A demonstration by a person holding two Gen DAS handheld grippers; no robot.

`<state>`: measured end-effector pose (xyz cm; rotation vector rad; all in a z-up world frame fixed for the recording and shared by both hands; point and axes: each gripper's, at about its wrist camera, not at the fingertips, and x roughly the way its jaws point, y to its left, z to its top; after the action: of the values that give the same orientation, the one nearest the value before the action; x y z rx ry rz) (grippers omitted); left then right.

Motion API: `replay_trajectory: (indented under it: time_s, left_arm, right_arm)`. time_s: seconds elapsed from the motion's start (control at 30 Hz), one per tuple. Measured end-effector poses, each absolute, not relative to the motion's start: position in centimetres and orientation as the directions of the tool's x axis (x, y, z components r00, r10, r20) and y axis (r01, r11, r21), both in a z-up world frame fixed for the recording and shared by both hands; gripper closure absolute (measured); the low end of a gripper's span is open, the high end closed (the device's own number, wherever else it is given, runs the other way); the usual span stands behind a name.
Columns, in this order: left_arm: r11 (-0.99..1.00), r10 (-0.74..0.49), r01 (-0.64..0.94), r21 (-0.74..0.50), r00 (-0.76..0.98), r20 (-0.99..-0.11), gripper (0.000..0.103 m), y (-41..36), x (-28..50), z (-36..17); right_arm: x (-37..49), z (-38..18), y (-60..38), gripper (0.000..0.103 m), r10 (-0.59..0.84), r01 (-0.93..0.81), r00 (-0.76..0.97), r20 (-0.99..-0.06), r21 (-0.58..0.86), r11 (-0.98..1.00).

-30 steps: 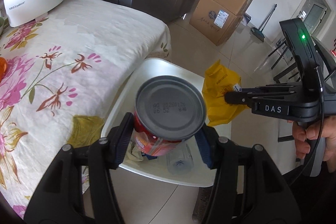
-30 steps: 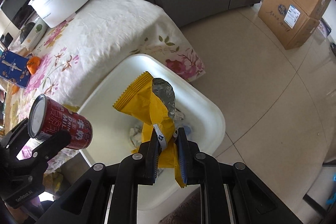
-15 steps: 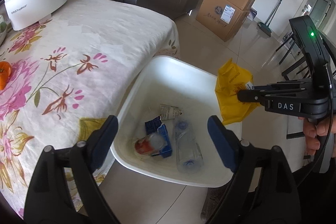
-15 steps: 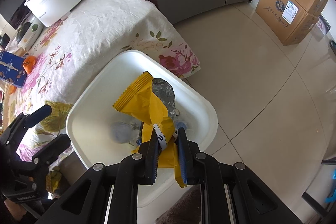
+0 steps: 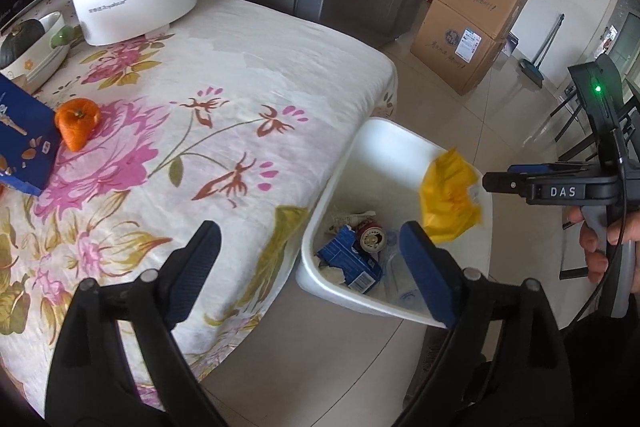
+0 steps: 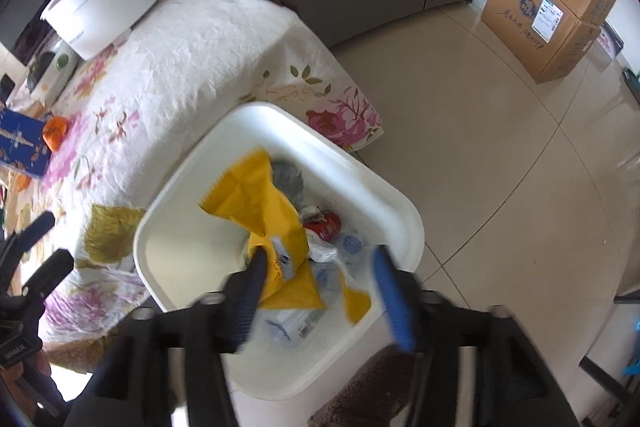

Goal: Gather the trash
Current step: 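Move the left gripper to the blue carton and close on it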

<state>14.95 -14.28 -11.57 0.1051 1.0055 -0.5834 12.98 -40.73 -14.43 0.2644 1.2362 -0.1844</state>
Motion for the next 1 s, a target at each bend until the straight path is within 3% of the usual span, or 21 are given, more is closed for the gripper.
replay_trajectory:
  time_s: [0.63, 1.0]
  left_arm:
    - [0.955, -0.272, 0.243, -0.169, 0.496, -0.824, 0.008, -1.5, 16.4, -10.4]
    - [0.979, -0.186, 0.048, -0.196, 0.597, -0.780, 0.008, 7.3, 19.0, -9.6]
  right_arm:
    - [16.4, -12.5, -32.2, 0.026, 0.055, 0.155, 0.359, -0.932, 0.117, 0.981]
    - [19.7, -12.4, -26.0, 0.020, 0.021, 0.035, 0.379, -0.925, 0.037, 0.999]
